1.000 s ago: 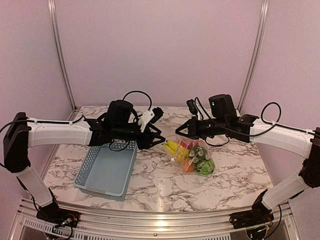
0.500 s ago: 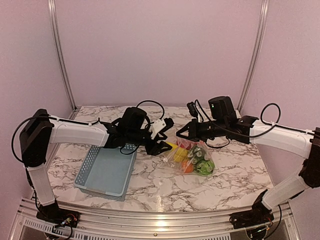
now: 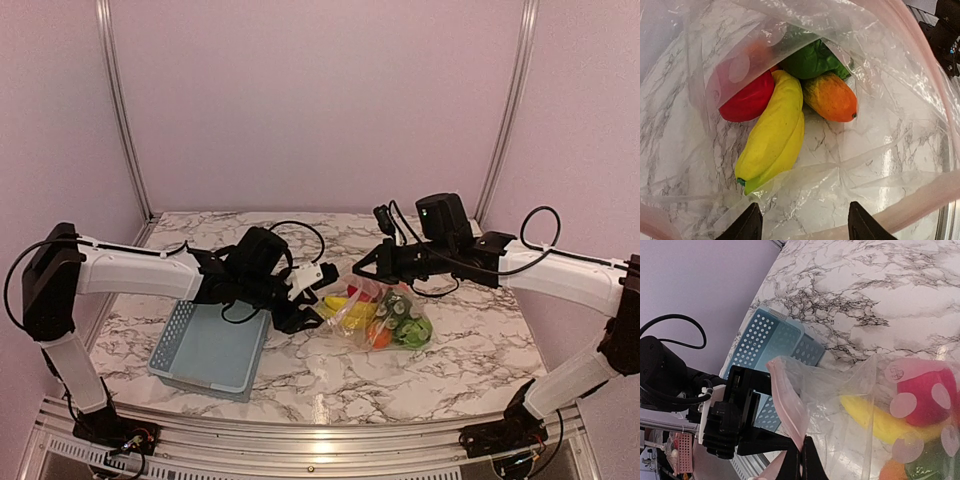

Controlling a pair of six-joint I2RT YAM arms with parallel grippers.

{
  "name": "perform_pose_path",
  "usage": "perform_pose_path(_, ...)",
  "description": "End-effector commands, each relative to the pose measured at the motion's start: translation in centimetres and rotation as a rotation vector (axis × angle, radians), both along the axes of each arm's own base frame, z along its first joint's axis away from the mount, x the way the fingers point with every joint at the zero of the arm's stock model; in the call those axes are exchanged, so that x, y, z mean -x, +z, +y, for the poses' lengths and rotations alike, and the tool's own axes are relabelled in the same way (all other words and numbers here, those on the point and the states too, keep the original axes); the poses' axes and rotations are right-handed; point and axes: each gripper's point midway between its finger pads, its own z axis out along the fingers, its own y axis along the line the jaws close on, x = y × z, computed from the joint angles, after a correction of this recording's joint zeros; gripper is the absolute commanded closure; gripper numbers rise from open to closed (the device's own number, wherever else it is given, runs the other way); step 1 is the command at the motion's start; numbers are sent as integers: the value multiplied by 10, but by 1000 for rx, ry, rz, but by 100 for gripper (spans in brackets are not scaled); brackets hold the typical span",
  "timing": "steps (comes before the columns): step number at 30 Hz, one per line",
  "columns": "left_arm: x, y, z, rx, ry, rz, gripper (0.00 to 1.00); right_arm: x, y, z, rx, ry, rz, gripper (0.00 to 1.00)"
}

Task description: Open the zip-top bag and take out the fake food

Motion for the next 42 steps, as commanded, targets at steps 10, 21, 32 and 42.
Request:
perform_pose_path(10, 18, 65, 23, 67, 24, -40, 43, 1, -11, 14, 3, 56, 28, 100)
perform_pose_path(21, -16, 53, -20, -9, 49, -94, 61, 5, -10, 17, -1, 65, 39, 100)
perform_pose_path(32, 23, -13, 0, -277, -128, -157, 71, 2, -14, 13, 12, 44, 51, 100)
perform_pose_path(42, 55, -39, 39, -348, -184, -101, 67, 6, -22, 11, 19, 63, 59, 100)
